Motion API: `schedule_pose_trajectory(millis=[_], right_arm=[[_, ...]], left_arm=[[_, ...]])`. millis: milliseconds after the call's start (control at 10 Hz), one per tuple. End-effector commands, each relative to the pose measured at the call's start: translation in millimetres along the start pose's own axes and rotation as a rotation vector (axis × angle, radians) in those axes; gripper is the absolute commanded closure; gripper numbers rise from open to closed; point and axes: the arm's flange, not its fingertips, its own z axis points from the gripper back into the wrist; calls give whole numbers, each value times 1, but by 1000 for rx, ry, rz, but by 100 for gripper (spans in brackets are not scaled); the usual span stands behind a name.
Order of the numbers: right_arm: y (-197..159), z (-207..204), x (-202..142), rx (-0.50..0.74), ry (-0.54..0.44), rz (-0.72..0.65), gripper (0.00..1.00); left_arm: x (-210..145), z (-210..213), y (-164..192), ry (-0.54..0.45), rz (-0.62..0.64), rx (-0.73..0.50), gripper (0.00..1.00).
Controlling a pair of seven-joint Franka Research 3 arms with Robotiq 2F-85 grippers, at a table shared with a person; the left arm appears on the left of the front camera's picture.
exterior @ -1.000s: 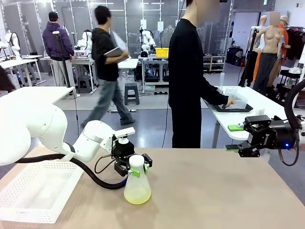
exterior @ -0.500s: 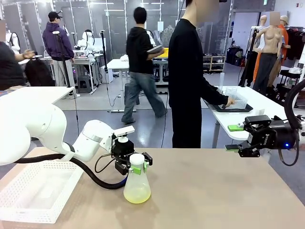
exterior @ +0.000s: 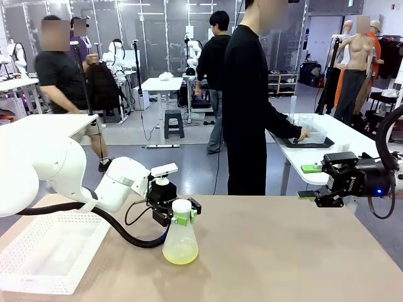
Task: Prepare the solutions needed for the experiment.
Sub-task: When the human places the Big flask in the center of the table, pick up the Big flask and place it in the left Organizing basket.
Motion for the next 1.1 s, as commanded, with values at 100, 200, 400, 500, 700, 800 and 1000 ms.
schedule_pose_trajectory(millis=[100, 200, 400, 500, 700, 800, 1000], right_arm=[[1, -1, 1, 4, 1, 3, 20], [1, -1, 1, 4, 1, 3, 20], [1, -1, 1, 4, 1, 3, 20], [1, -1, 1, 4, 1, 3, 20], [1, -1, 1, 4, 1, 3, 20], [1, -1, 1, 4, 1, 3, 20], [1, -1, 1, 4, 1, 3, 20]], left_arm=[[55, 12, -8, -42, -9, 12, 96], [71, 15, -11, -55, -9, -5, 96], [107, 23, -25, -58, 13, 13, 96], [125, 29, -38, -72, 16, 18, 96], [156, 41, -70, -17, 33, 104, 96], [171, 53, -92, 13, 18, 155, 96], [179, 82, -136, 30, -9, 282, 96]])
